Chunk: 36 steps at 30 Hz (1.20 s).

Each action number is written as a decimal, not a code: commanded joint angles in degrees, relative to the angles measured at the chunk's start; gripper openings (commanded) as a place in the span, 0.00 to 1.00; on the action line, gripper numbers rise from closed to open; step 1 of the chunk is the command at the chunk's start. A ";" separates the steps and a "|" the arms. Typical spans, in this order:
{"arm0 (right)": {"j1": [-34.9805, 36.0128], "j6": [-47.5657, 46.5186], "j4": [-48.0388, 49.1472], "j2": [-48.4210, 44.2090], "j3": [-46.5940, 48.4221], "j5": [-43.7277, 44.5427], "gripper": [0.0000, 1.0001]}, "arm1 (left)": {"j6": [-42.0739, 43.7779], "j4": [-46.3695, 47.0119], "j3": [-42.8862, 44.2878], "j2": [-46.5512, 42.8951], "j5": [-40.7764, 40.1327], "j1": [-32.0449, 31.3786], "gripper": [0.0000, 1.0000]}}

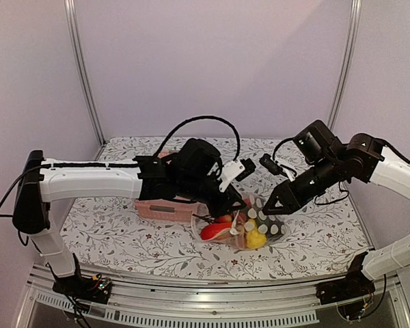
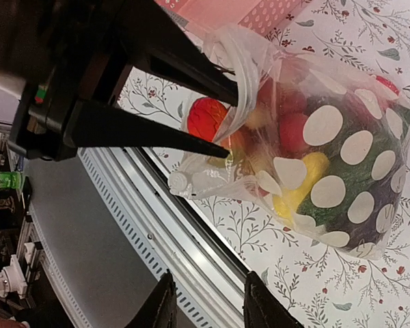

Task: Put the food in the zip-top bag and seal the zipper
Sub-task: Hold the zipper food storage bag at the center of the board, then pick up the zipper food storage bag from the center of the board.

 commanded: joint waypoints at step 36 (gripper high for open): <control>28.48 -19.77 14.82 22.25 0.52 48.61 0.44 | -10.40 4.34 2.68 5.45 15.47 10.44 0.26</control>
